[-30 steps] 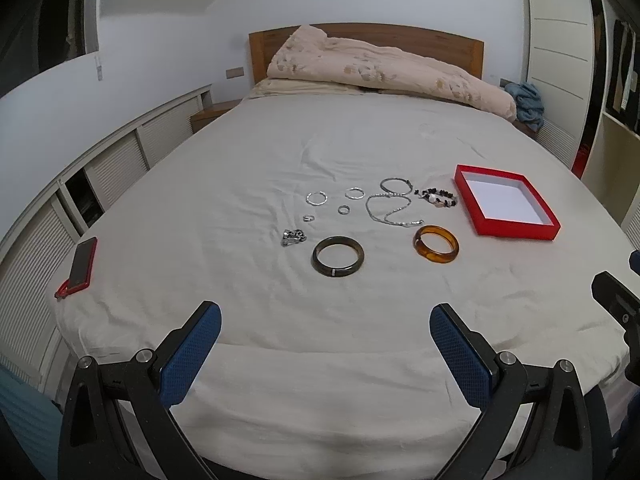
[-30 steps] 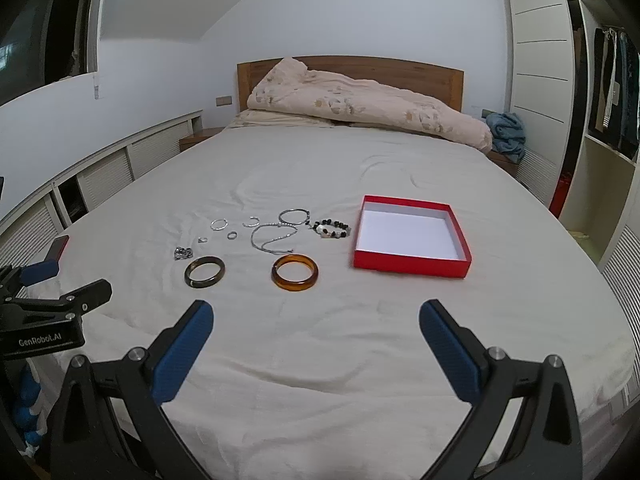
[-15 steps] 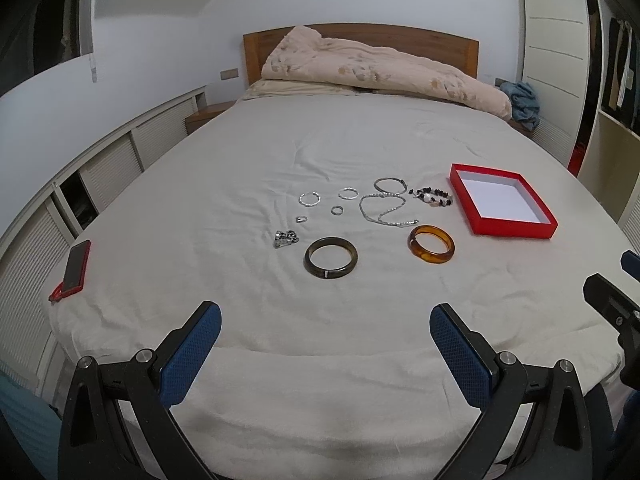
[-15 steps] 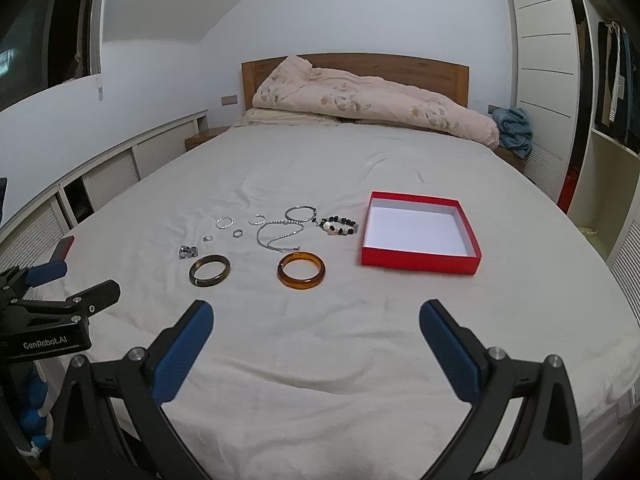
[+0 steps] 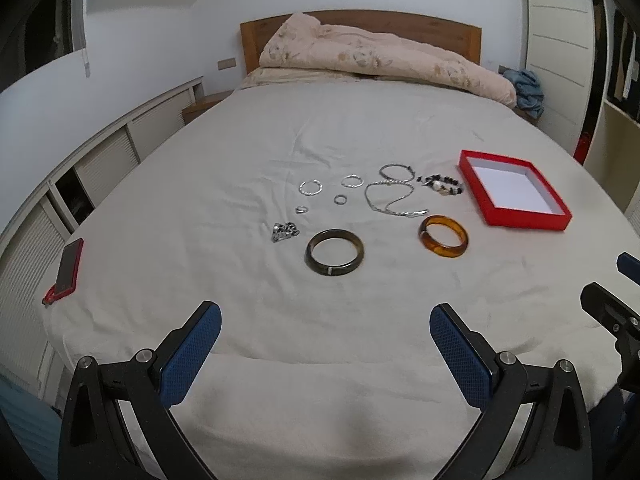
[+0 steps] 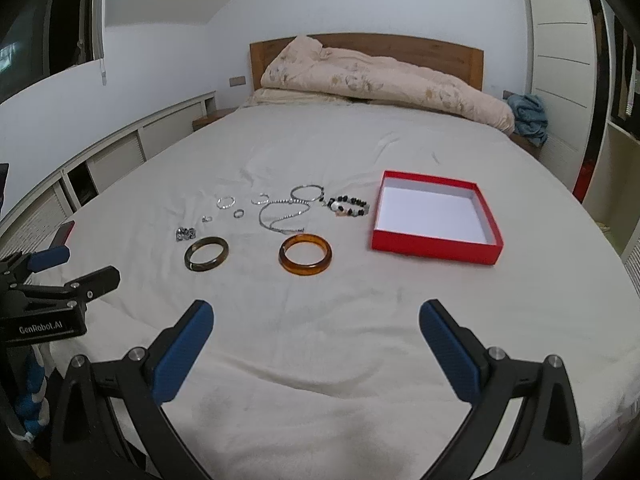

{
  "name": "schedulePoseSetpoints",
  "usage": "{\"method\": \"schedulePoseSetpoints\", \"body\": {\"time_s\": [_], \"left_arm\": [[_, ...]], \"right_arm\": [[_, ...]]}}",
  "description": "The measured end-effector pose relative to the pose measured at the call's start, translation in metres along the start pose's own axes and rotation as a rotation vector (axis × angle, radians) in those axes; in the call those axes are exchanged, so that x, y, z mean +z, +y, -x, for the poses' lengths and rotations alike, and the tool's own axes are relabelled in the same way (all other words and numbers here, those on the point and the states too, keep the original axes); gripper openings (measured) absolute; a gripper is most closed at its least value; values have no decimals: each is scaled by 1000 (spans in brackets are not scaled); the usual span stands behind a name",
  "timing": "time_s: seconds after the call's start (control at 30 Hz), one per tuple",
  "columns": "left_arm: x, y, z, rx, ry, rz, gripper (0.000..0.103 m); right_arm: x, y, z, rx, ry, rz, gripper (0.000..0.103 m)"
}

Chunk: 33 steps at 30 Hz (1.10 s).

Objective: Organize jewelry
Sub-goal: 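Move both grippers toward the dark and amber bangles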

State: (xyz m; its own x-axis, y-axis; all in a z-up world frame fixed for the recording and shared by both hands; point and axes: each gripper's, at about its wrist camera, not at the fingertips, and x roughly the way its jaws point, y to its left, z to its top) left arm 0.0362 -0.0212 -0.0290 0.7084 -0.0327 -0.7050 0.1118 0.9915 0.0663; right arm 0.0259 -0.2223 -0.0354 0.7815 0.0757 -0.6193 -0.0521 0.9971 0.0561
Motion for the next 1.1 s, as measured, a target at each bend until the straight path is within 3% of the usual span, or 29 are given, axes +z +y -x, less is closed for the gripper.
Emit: {"method": "schedulePoseSetpoints", "body": {"time_s": [0.57, 1.1], "left_arm": [[8, 28, -67, 47, 74, 50, 102], [21, 40, -127, 61, 139, 73, 102]], "right_arm": [[-1, -3, -76, 81, 128, -8, 103], [18, -7, -140, 140, 181, -10, 102]]}}
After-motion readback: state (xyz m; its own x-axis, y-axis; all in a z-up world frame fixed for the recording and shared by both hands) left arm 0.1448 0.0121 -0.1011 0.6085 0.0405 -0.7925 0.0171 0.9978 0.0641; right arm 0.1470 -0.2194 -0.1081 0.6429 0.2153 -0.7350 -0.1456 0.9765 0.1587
